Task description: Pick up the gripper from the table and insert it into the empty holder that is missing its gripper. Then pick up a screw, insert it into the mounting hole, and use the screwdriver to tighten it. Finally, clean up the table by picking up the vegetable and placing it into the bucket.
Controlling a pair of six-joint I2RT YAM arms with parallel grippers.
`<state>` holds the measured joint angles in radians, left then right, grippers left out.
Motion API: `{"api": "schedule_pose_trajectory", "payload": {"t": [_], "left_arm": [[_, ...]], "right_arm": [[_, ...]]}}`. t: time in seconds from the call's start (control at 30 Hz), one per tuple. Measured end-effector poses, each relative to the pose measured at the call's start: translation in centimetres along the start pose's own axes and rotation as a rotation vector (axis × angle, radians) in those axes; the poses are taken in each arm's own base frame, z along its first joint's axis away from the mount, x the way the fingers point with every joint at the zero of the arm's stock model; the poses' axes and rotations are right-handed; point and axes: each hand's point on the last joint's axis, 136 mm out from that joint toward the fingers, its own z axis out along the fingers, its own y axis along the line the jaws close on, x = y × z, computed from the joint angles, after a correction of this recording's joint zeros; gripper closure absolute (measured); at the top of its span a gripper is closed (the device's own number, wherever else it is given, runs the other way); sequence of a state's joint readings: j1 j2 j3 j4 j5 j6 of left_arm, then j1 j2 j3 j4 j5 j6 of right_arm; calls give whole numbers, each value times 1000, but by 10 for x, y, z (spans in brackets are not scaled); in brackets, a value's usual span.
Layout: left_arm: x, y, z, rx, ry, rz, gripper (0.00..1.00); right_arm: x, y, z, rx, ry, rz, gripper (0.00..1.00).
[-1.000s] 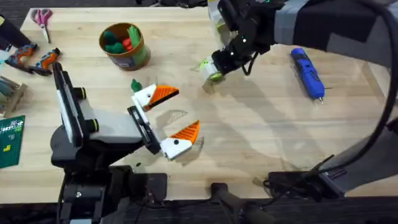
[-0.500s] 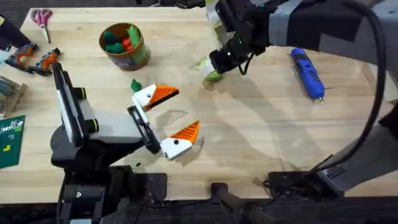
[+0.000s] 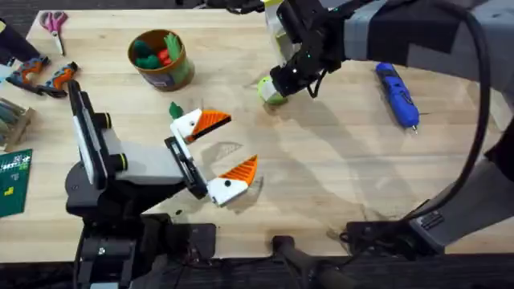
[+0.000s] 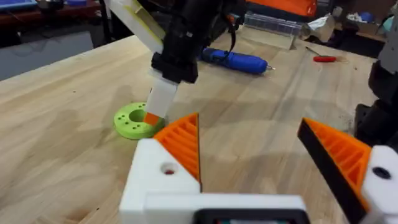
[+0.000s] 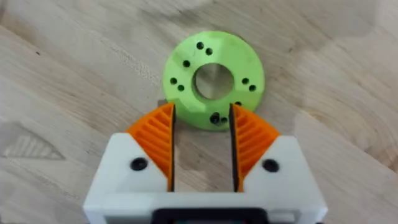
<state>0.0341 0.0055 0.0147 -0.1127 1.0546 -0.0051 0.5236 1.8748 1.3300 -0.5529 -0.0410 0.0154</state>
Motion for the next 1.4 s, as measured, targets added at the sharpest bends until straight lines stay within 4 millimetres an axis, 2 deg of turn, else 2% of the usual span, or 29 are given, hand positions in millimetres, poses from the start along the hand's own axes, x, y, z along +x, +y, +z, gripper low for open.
{"api": "schedule_pose_trajectory", "payload": {"t": [0.13,0.4,0.93,1.0,1.1,1.13,1.4], "left_arm": [[0,0,0,0,0,0,28],[0,0,0,0,0,0,28],[0,0,0,0,0,0,28],[0,0,0,0,0,0,27],[0,0,0,0,0,0,30],[0,0,0,0,0,0,29],[0,0,0,0,0,0,29]], "right_arm": [[0,0,0,0,1,0,611],[6,0,0,0,25,2,618],[6,-1,2,4,25,2,623],[6,-2,4,8,24,0,700],[5,-5,4,23,22,4,949],[5,-5,4,23,22,5,982],[5,-5,4,23,24,3,994]]}}
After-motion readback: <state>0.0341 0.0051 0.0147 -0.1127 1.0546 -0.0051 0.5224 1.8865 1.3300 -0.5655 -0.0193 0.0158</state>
